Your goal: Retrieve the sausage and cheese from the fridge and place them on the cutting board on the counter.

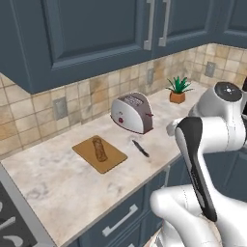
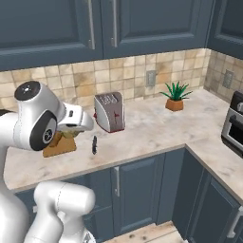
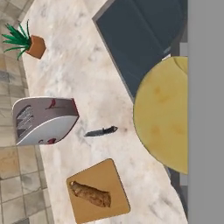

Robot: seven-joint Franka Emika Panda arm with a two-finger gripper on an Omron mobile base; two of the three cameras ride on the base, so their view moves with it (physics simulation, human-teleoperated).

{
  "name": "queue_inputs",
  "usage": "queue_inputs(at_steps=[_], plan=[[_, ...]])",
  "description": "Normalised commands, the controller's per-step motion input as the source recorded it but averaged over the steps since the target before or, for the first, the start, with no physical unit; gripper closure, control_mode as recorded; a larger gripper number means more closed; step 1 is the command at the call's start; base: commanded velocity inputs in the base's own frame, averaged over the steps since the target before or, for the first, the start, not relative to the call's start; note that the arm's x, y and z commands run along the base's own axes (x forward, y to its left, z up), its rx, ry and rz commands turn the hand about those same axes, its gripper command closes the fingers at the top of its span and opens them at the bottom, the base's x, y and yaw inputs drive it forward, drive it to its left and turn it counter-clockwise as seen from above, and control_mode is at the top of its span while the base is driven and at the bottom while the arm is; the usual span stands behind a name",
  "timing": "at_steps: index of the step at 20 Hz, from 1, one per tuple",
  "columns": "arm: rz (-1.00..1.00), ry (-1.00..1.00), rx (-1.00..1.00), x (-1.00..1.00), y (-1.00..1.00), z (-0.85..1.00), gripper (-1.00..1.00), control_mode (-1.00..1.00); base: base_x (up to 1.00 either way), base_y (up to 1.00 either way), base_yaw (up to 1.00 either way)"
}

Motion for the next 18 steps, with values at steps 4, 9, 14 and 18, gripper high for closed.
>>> queue_inputs(at_steps=[4,9,14,18], plan=[[0.00,0.01,0.00,0.01,0.00,0.00,1.00,-1.00,0.20,0.00,0.00],[0.04,0.08,0.00,0.29,0.31,-0.16,1.00,-1.00,0.00,0.00,0.00],[0.27,0.29,0.00,0.48,0.57,-0.35,1.00,-1.00,0.00,0.00,0.00],[0.23,0.35,0.00,0.52,0.37,-0.37,1.00,-1.00,0.00,0.00,0.00]])
